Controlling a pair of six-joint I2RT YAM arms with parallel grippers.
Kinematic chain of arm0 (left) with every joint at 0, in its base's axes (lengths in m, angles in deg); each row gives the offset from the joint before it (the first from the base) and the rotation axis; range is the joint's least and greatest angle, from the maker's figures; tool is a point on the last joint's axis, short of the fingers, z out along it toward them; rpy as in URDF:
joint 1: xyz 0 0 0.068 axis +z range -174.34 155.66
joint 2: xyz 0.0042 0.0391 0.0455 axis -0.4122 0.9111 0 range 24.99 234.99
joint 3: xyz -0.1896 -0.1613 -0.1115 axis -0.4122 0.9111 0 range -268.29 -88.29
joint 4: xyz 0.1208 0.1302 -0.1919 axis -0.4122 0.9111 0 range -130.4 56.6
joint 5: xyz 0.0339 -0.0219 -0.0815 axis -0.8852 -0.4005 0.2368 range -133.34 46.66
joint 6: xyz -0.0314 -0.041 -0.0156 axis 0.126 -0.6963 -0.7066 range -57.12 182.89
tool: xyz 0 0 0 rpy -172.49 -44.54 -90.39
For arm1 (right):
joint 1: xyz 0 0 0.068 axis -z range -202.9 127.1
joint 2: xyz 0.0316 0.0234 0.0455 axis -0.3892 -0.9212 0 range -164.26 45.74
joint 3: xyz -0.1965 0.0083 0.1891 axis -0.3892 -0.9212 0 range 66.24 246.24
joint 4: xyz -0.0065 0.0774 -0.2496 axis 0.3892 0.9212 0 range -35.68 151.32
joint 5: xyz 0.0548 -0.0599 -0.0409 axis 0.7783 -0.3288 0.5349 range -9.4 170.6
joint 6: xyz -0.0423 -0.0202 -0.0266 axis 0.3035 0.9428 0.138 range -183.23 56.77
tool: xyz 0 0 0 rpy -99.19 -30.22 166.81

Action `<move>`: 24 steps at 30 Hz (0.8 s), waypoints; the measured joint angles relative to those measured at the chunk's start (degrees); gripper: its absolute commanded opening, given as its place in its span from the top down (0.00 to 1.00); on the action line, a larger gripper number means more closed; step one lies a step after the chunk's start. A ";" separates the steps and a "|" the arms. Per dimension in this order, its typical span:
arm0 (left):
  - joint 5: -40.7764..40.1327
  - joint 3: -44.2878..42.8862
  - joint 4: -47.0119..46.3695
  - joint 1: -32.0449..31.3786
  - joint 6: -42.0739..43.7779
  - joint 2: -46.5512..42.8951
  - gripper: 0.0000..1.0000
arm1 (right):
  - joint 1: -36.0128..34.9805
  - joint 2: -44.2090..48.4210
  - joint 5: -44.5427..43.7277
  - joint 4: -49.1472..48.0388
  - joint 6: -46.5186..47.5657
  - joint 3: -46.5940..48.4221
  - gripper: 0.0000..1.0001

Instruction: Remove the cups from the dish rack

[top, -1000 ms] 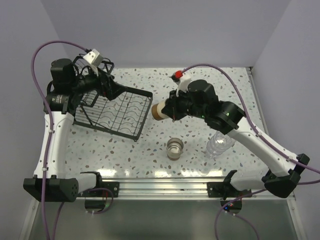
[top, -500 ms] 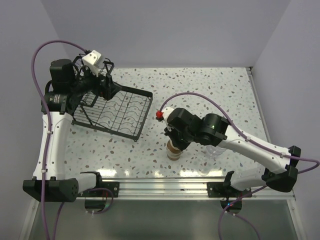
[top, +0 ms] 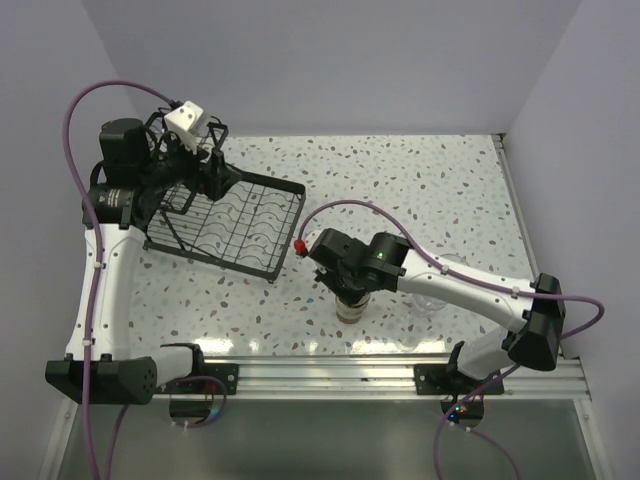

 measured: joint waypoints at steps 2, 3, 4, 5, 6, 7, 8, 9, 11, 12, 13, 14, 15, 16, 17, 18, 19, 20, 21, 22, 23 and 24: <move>-0.07 0.00 0.02 0.00 0.04 0.00 0.00 | -0.09 -0.44 0.11 -0.66 0.04 -0.96 1.00; -0.09 0.00 0.00 0.00 0.04 0.00 0.00 | -0.11 -0.61 0.24 -0.96 0.04 -1.44 1.00; -0.09 0.00 0.00 0.00 0.07 0.00 0.00 | -0.22 -0.79 0.50 -1.27 0.04 -1.70 1.00; -0.09 0.00 0.00 0.00 0.07 0.00 0.00 | -0.33 -0.92 0.63 -1.55 0.04 -1.79 1.00; -0.09 0.00 0.02 0.00 0.07 0.00 0.00 | -0.37 -0.98 0.76 -1.73 0.04 -1.81 1.00; -0.09 0.00 0.00 0.00 0.09 0.00 0.00 | -0.55 -1.05 1.20 -1.84 0.04 -1.90 1.00; -0.09 0.00 0.02 0.00 0.11 0.00 0.00 | -0.72 -1.09 1.36 -1.84 0.07 -1.92 1.00; -0.09 0.00 0.02 0.00 0.11 0.00 0.00 | -0.81 -1.09 1.42 -1.84 0.07 -1.92 0.95; -0.11 0.00 0.02 0.00 0.15 0.00 0.00 | -0.83 -1.09 1.55 -1.81 -0.07 -1.92 0.67; -0.11 0.00 0.02 0.00 0.15 0.00 0.00 | -0.83 -1.09 1.68 -1.79 -0.13 -1.92 0.57; -0.15 0.00 0.02 0.00 0.15 0.00 0.00 | -0.83 -1.09 1.88 -1.77 0.09 -1.92 0.43; -0.20 0.00 0.02 0.00 0.17 0.00 0.00 | -0.83 -1.09 2.16 -1.62 -0.04 -1.75 0.36; -0.26 0.00 0.02 0.00 0.22 0.00 0.00 | -0.83 -1.09 2.69 -1.25 0.15 -1.27 0.29; -0.31 0.00 0.02 0.00 0.39 0.00 0.00 | -0.85 -1.09 3.13 -1.01 0.20 -0.57 0.14; -0.35 0.00 0.02 0.00 0.46 0.00 0.00 | -0.85 -1.07 3.50 -0.70 -0.02 0.50 0.05; -0.35 0.00 0.02 0.00 0.55 0.00 0.00 | -0.85 -1.07 4.09 -0.48 0.11 1.86 0.02; -0.37 0.00 0.02 0.00 0.59 0.00 0.00 | -0.83 -0.94 4.46 -0.52 0.22 3.43 0.02; -0.44 0.00 0.07 0.00 0.76 0.00 0.00 | -0.83 -0.76 4.33 -0.37 0.31 5.31 0.02; -0.52 0.00 0.17 0.00 0.96 0.00 0.00 | -0.74 -0.59 4.07 -0.13 0.39 7.69 0.02; -0.57 0.00 0.35 0.00 1.07 -0.02 0.00 | -0.35 -0.39 4.00 -0.11 0.42 9.77 0.02; -0.70 0.00 0.57 0.00 1.29 -0.07 0.00 | 0.59 -0.15 4.11 -0.04 0.46 12.46 0.02; -0.79 0.00 0.83 0.00 1.42 -0.15 0.00 | 2.25 0.04 4.50 0.15 0.46 15.23 0.02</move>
